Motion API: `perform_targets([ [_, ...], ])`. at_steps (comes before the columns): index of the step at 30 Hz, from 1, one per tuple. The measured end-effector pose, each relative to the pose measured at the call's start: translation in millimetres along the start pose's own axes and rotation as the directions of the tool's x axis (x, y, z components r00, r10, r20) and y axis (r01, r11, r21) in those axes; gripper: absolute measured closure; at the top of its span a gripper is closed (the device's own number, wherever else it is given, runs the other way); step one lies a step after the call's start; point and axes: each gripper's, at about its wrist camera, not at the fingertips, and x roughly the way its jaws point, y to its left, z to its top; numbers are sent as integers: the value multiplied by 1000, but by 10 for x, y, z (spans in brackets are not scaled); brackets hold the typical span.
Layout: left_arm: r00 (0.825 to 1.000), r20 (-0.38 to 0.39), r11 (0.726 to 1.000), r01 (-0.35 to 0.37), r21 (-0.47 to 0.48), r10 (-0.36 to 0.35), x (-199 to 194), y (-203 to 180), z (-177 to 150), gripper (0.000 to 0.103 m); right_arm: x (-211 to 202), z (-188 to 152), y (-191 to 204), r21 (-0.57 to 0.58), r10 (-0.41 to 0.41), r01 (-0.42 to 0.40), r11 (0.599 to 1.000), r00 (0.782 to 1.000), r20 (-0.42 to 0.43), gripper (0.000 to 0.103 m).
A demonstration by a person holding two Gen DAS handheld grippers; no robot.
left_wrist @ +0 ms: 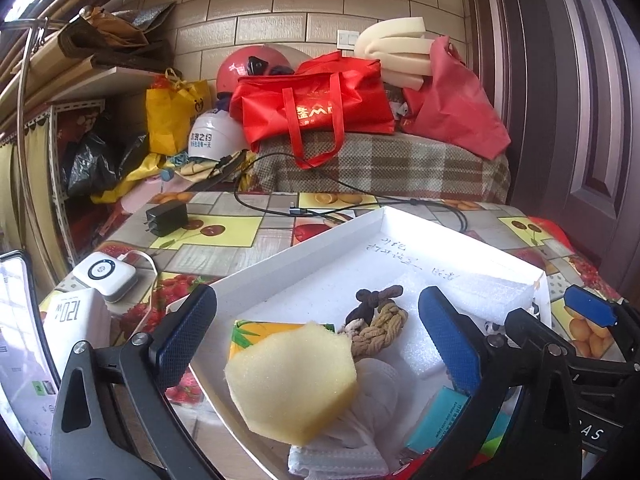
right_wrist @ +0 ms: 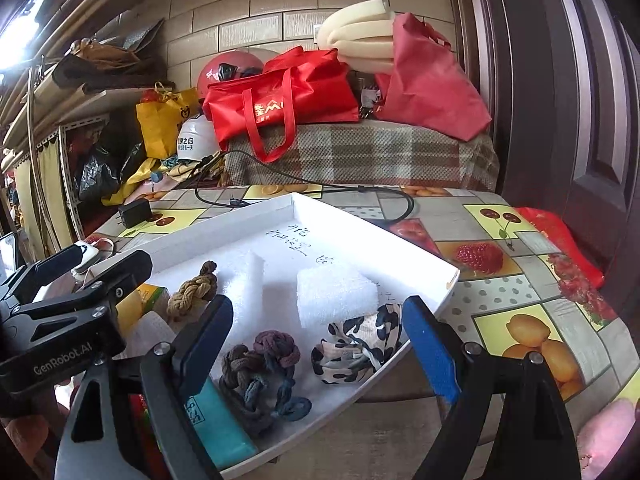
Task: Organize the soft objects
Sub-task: 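Lift both open tools out of the box back toward the pile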
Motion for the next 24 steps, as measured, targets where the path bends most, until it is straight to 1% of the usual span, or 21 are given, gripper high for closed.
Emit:
perform_targets([
  [4, 1000, 19, 1000, -4, 5, 4, -40, -12, -3, 1, -49, -16, 14, -3, -16, 16, 1000, 1000, 19, 16],
  [10, 997, 69, 999, -20, 28, 18, -153, -54, -17, 1, -140, -48, 16, -6, -32, 33, 999, 999, 43, 16],
  [13, 997, 74, 999, -21, 27, 19, -205, -51, -32, 1, -201, -79, 44, -22, -32, 34, 999, 998, 53, 16],
  [16, 997, 73, 1000, -12, 23, 11, -275, -45, -62, 1, -281, -114, 82, -41, -57, 60, 997, 996, 66, 16],
  [19, 998, 66, 1000, 13, 10, -14, -403, -42, -118, 1, -395, -162, 86, -43, -82, 86, 995, 994, 76, 16],
  [20, 997, 69, 999, 41, 11, -42, -466, -50, -142, 1, -425, -183, 75, -42, -83, 85, 995, 995, 61, 16],
  [22, 994, 78, 997, 69, 36, -72, -570, -113, -179, 1, -500, -223, 66, -44, -68, 69, 997, 997, 30, 16],
  [24, 990, 87, 992, 104, 73, -110, -686, -217, -225, 1, -646, -307, 51, -53, -53, 55, 997, 998, 41, 16],
])
